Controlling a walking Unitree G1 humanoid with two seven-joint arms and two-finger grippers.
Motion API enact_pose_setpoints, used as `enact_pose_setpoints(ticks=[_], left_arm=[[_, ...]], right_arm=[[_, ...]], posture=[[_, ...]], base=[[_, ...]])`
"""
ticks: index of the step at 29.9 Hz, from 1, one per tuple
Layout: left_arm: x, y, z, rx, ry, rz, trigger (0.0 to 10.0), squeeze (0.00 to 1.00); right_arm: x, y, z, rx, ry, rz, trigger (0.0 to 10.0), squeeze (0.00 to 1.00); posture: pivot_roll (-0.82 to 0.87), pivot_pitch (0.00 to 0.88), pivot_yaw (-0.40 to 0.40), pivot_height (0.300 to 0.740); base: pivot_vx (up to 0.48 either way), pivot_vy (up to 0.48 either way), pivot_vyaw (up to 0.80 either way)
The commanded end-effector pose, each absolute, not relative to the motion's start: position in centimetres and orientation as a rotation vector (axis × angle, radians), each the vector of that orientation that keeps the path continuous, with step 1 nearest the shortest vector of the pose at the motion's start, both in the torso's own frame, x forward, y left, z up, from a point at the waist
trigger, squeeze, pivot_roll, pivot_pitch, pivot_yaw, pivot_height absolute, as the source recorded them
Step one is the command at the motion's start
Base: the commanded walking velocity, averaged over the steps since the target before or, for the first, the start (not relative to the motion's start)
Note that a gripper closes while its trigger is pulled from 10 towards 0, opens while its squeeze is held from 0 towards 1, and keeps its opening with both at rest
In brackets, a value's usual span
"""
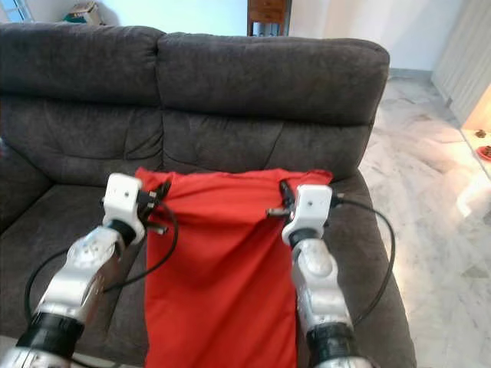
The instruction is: Move the pillow to the sofa from floor
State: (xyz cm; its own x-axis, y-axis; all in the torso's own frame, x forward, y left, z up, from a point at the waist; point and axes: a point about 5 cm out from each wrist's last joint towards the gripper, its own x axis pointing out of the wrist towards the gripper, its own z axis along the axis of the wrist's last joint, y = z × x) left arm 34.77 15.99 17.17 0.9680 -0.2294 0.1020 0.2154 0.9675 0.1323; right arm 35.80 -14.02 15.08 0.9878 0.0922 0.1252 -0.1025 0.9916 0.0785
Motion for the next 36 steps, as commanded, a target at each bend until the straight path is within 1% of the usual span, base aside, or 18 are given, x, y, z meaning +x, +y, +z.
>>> enact_pose_setpoints(ticks=[1, 6, 7, 9, 12, 18, 22, 30, 31, 36], left_arm=[[35.5, 19.3, 19.0, 0.154, -0.174, -0.087, 10.0, 0.0], [36.7, 19.9, 20.8, 0.173, -0.211, -0.076, 10.0, 0.0], [37.1, 20.0, 21.4, 0.183, -0.225, -0.077, 10.0, 0.0], [37.6, 20.0, 22.3, 0.193, -0.244, -0.079, 10.0, 0.0], [37.9, 20.1, 22.7, 0.202, -0.256, -0.073, 10.0, 0.0], [37.6, 19.4, 21.4, 0.205, -0.243, -0.096, 10.0, 0.0], [37.8, 19.3, 21.3, 0.207, -0.24, -0.11, 10.0, 0.0], [39.6, 18.6, 24.6, 0.236, -0.299, -0.124, 10.0, 0.0], [39.6, 18.6, 24.6, 0.236, -0.299, -0.124, 10.0, 0.0], [40.0, 18.5, 25.6, 0.242, -0.317, -0.12, 10.0, 0.0]], right_arm=[[36.4, -17.7, 17.7, 0.11, -0.244, -0.058, 10.0, 0.0], [37.8, -18.6, 19.9, 0.102, -0.296, -0.077, 10.0, 0.0], [38.3, -18.7, 21.0, 0.096, -0.32, -0.075, 10.0, 0.0], [38.9, -18.8, 22.7, 0.094, -0.362, -0.068, 10.0, 0.0], [39.4, -18.7, 23.5, 0.083, -0.378, -0.059, 10.0, 0.0], [39.4, -18.1, 22.5, 0.076, -0.366, -0.042, 10.0, 0.0], [39.3, -18.3, 22.0, 0.052, -0.355, -0.035, 10.0, 0.0], [40.1, -20.9, 24.8, 0.02, -0.397, -0.128, 10.0, 0.0], [40.1, -20.9, 24.8, 0.02, -0.397, -0.128, 10.0, 0.0], [39.9, -22.5, 24.8, 0.016, -0.385, -0.199, 10.0, 0.0]], posture=[[0.1, 0.106, 0.037, 0.74], [0.1, 0.109, 0.042, 0.74], [0.1, 0.109, 0.042, 0.74], [0.1, 0.109, 0.042, 0.74], [0.11, 0.112, 0.043, 0.74], [0.12, 0.122, 0.04, 0.74], [0.12, 0.126, 0.043, 0.74], [0.12, 0.119, 0.041, 0.74], [0.12, 0.119, 0.041, 0.74], [0.12, 0.124, 0.046, 0.74]], base=[[0.0, 0.0, 0.0], [0.0, 0.0, 0.0], [0.0, 0.0, 0.0], [0.0, 0.0, 0.0], [0.0, 0.0, 0.0], [0.0, 0.0, 0.0], [0.0, 0.0, 0.0], [0.0, 0.0, 0.0], [0.0, 0.0, 0.0], [0.048, 0.0, 0.0]])
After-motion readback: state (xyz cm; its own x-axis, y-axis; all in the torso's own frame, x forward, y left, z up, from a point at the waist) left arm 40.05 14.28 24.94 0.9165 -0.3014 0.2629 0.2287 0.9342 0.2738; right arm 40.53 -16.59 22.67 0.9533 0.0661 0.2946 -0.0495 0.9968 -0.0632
